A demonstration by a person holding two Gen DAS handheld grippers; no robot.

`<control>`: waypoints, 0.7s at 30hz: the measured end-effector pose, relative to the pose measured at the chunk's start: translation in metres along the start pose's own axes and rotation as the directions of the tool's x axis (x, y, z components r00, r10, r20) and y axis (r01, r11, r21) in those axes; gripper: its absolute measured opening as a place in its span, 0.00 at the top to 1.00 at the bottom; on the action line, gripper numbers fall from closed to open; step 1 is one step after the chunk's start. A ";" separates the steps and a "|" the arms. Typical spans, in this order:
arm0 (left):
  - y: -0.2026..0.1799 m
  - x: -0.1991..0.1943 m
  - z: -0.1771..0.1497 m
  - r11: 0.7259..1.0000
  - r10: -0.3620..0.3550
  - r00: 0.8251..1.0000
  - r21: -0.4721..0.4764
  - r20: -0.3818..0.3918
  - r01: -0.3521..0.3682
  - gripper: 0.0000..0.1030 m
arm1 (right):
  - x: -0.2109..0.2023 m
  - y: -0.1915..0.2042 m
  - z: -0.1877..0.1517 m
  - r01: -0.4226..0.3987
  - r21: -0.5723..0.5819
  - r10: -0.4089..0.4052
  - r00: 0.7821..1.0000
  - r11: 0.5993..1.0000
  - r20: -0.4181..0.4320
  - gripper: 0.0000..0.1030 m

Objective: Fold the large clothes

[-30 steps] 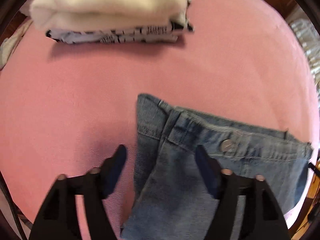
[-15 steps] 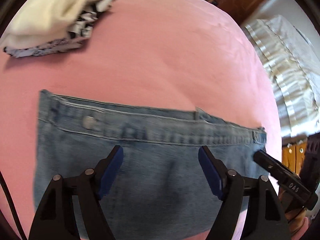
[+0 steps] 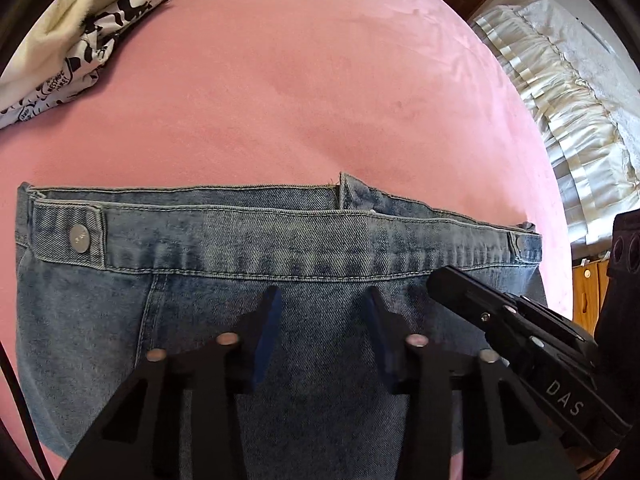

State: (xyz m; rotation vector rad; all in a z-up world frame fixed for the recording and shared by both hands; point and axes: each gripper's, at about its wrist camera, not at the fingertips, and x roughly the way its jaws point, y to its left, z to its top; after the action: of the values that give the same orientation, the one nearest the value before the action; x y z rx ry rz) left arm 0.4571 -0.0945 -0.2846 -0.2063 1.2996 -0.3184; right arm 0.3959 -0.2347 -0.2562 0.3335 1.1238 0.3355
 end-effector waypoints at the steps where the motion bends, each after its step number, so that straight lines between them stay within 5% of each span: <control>1: -0.001 0.002 0.001 1.000 0.003 1.000 0.007 0.000 -0.003 0.77 | 0.004 0.000 0.000 -0.008 -0.009 0.008 1.000 1.000 -0.010 0.99; 7: -0.004 0.009 0.002 0.999 0.011 1.000 0.050 -0.010 -0.011 0.91 | 0.023 0.001 -0.002 -0.010 -0.075 0.004 0.997 0.997 -0.077 1.00; 21: 0.043 0.006 0.003 0.995 0.100 0.995 0.012 -0.006 -0.100 0.94 | 0.013 -0.048 -0.001 0.049 -0.039 -0.052 0.993 0.998 -0.108 1.00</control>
State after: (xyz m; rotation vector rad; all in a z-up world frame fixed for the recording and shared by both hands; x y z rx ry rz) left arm 0.4661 -0.0565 -0.3032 -0.1299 1.3097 -0.2411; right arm 0.4047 -0.2722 -0.2875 0.2569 1.2296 0.3319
